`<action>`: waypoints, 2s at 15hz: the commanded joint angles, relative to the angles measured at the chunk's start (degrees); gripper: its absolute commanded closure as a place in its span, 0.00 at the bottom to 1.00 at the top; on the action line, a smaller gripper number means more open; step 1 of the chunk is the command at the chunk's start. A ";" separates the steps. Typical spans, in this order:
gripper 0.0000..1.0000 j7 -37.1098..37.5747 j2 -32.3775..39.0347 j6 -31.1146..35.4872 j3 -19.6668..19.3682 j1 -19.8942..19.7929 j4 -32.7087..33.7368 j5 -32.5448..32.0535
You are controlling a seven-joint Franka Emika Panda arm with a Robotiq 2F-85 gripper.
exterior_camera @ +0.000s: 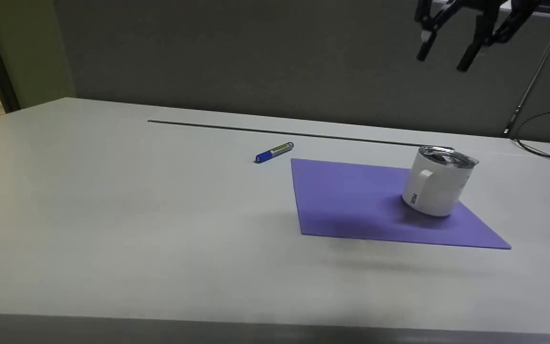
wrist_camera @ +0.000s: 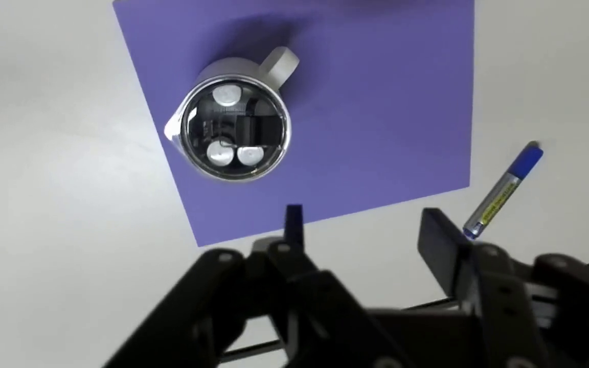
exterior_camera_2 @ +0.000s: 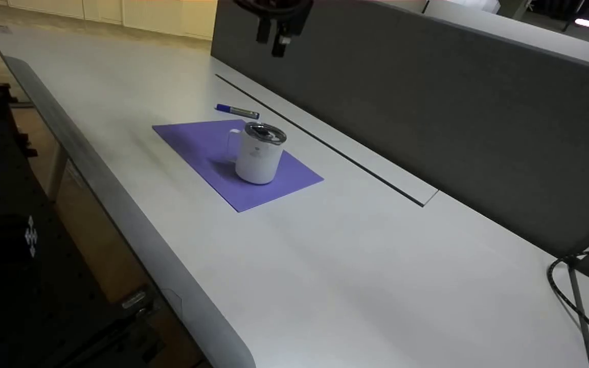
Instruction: Open the lid of the flask
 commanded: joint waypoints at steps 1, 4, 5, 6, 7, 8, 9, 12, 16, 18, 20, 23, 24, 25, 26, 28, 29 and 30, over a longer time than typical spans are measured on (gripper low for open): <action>0.69 -0.97 4.31 4.67 0.54 0.07 -1.18 3.50; 0.90 -2.11 7.10 7.29 1.07 -0.42 -2.11 5.32; 0.96 -2.16 7.81 7.74 1.13 -0.59 -2.28 5.47; 1.00 -2.20 8.43 8.16 1.20 -0.76 -2.39 5.38; 1.00 -2.24 8.93 8.25 1.26 -0.91 -2.48 5.34; 1.00 -2.24 9.36 8.46 1.25 -1.05 -2.66 5.08; 1.00 -1.82 9.77 9.16 1.12 -1.12 -2.97 4.26; 1.00 -0.09 10.83 9.16 0.45 -1.36 -3.11 1.45; 1.00 1.17 11.88 12.09 -0.66 -1.62 -3.73 -2.74; 1.00 0.74 12.74 14.15 -0.83 -2.06 -3.75 -2.97; 1.00 0.10 13.35 15.88 -0.44 -2.61 -3.82 -1.88; 1.00 -0.52 14.15 17.61 0.25 -3.34 -3.93 -0.07; 1.00 -0.72 14.29 17.78 0.47 -3.55 -3.93 0.69; 1.00 -0.78 14.44 18.15 0.61 -3.68 -3.95 1.04; 1.00 -1.25 14.49 18.60 1.01 -4.01 -4.05 2.07; 1.00 -1.47 14.83 19.41 1.49 -4.44 -4.15 3.23; 1.00 -1.96 14.94 19.66 2.00 -4.81 -4.17 4.35; 1.00 -2.07 15.09 19.78 2.25 -5.00 -4.17 4.97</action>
